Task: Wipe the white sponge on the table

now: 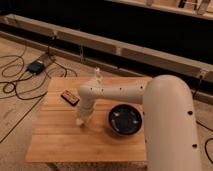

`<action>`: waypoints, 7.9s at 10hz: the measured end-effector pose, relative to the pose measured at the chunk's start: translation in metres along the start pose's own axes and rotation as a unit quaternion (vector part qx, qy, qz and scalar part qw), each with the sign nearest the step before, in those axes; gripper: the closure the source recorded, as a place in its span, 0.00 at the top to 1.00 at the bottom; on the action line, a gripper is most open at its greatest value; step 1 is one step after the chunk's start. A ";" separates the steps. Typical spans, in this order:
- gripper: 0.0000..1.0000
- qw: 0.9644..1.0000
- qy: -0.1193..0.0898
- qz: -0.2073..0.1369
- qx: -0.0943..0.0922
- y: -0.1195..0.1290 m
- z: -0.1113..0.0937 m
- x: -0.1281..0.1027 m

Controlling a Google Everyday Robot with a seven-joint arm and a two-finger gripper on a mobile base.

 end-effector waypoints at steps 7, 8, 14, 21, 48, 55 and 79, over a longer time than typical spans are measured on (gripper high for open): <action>0.00 0.997 -0.078 0.027 0.008 -0.013 0.000 0.004; 0.00 0.996 -0.087 0.033 0.013 -0.016 0.001 0.007; 0.00 0.990 -0.128 0.043 0.046 -0.061 0.005 0.002; 0.00 0.980 -0.187 0.051 0.033 -0.061 0.013 -0.055; 0.00 0.977 -0.146 0.125 0.089 -0.078 0.026 0.035; 0.00 0.965 -0.230 0.110 0.056 -0.066 0.036 -0.049; 0.00 0.951 -0.192 0.225 0.091 -0.011 0.004 0.080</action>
